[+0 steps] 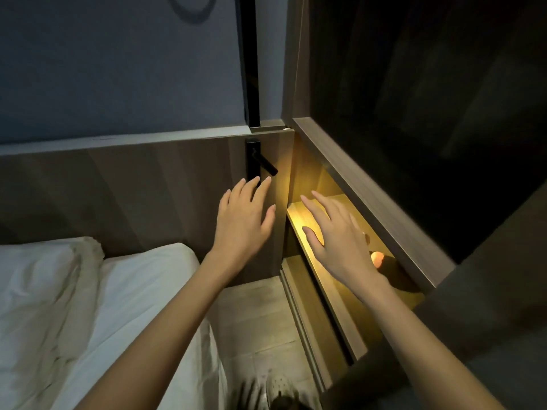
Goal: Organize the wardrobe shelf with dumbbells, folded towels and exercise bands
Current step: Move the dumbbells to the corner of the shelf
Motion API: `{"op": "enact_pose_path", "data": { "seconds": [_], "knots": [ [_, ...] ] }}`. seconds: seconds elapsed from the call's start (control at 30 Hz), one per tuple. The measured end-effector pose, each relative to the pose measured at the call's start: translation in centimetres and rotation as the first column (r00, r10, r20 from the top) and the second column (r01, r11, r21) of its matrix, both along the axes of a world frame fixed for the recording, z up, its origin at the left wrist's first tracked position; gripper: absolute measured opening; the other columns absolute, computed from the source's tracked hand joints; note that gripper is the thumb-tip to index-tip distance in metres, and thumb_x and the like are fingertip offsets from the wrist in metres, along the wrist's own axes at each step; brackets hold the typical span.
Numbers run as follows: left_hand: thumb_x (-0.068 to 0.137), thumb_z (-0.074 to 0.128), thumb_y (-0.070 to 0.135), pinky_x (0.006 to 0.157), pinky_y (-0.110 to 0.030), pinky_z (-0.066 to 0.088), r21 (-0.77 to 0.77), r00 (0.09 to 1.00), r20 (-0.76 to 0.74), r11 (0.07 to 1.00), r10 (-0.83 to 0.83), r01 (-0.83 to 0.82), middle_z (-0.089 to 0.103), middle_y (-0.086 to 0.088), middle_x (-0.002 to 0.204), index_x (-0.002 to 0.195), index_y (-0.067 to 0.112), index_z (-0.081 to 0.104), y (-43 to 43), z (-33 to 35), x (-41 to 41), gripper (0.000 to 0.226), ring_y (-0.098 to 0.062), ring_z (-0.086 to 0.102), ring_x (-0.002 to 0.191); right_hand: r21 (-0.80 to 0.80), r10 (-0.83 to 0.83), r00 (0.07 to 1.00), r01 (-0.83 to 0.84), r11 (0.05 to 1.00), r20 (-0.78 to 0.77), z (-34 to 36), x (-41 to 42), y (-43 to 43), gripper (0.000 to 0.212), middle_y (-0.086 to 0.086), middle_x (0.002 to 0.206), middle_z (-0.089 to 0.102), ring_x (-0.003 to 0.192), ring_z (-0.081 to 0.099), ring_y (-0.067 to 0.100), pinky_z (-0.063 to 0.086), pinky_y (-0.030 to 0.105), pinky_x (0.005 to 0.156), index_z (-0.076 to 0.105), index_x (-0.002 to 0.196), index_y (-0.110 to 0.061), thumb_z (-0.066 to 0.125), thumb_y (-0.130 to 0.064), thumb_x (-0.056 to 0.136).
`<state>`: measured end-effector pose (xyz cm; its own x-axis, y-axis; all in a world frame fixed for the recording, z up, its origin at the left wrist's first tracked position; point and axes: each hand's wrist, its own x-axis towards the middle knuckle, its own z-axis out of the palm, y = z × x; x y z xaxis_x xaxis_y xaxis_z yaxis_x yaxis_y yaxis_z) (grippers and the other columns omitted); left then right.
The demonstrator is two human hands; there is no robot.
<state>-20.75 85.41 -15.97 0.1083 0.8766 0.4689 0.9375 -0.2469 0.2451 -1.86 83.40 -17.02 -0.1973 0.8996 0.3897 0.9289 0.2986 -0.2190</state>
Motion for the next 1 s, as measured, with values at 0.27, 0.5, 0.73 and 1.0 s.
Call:
{"op": "enact_pose_path", "data": {
  "seconds": [0.27, 0.5, 0.73, 1.0],
  "knots": [
    [0.098, 0.045, 0.036, 0.114, -0.035, 0.018, -0.028, 0.993, -0.012, 0.993, -0.115, 0.115, 0.04, -0.001, 0.149, 0.146, 0.023, 0.036, 13.6, -2.3, 1.1, 0.051, -0.02, 0.031, 0.14, -0.019, -0.012, 0.999, 0.012, 1.0, -0.034, -1.2, 0.1, 11.7, 0.055, -0.005, 0.152, 0.035, 0.139, 0.033, 0.013, 0.027, 0.032, 0.112, 0.034, 0.147, -0.031, 0.052, -0.038, 0.095],
    [0.098, 0.046, 0.034, 0.114, -0.033, 0.019, -0.002, 0.959, 0.0, 0.958, -0.285, 0.285, 0.043, -0.002, 0.146, 0.145, 0.02, 0.039, 23.2, -1.3, 3.4, 0.05, -0.02, 0.034, 0.139, -0.043, -0.07, 0.994, 0.066, 0.997, -0.085, -1.2, 1.0, 17.4, 0.051, -0.005, 0.149, 0.04, 0.136, 0.037, 0.012, 0.033, 0.031, 0.11, 0.038, 0.145, -0.028, 0.052, -0.035, 0.096],
    [0.098, 0.047, 0.036, 0.112, -0.035, 0.028, 0.032, 0.863, 0.014, 0.863, -0.504, 0.504, 0.045, -0.002, 0.144, 0.144, 0.018, 0.04, 31.7, -1.6, 6.8, 0.05, -0.018, 0.038, 0.135, -0.042, -0.224, 0.974, 0.222, 0.974, -0.04, -2.3, 1.6, 20.5, 0.052, -0.001, 0.147, 0.042, 0.135, 0.04, 0.016, 0.04, 0.036, 0.107, 0.038, 0.146, -0.023, 0.053, -0.031, 0.096],
    [0.097, 0.048, 0.036, 0.111, -0.038, 0.034, 0.092, 0.631, -0.013, 0.628, -0.775, 0.773, 0.048, -0.003, 0.142, 0.143, 0.016, 0.042, 35.7, -4.9, 7.2, 0.05, -0.019, 0.04, 0.134, 0.066, -0.525, 0.851, 0.525, 0.849, -0.012, -4.8, -0.9, 20.9, 0.053, 0.002, 0.145, 0.046, 0.134, 0.042, 0.019, 0.034, 0.039, 0.111, 0.043, 0.143, -0.019, 0.057, -0.027, 0.094]
  ]
}}
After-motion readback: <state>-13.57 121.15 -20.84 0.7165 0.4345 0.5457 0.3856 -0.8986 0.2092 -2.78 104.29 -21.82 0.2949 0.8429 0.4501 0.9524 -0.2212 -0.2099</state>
